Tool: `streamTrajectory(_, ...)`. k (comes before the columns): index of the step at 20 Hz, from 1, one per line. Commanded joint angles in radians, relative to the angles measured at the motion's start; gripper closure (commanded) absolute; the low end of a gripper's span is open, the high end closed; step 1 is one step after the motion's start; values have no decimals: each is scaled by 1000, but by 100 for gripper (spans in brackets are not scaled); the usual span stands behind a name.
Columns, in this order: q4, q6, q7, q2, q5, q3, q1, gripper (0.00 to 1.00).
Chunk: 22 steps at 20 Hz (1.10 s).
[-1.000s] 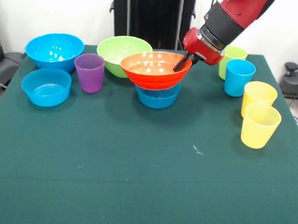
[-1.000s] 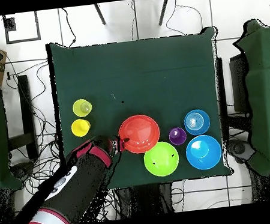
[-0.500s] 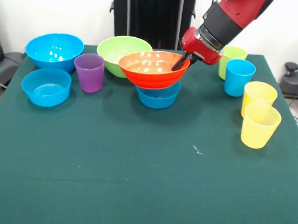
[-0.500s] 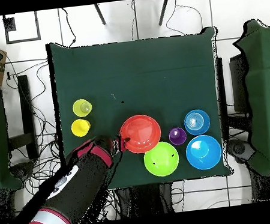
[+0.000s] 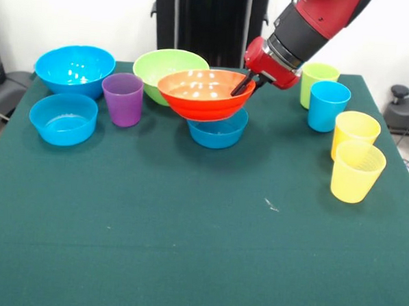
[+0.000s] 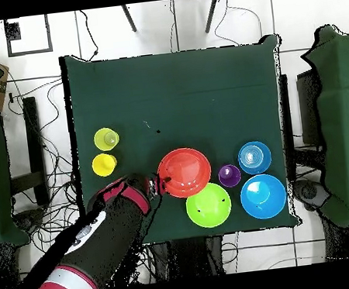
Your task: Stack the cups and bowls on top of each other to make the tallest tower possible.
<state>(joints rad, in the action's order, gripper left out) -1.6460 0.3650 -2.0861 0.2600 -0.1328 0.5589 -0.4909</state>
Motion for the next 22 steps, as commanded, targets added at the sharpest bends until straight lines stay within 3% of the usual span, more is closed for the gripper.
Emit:
streamTrajectory(1,27,22,-135,-37,39,-120,20,100)
streamTrajectory(22,13,1,-150,-32,62,-144,22,100)
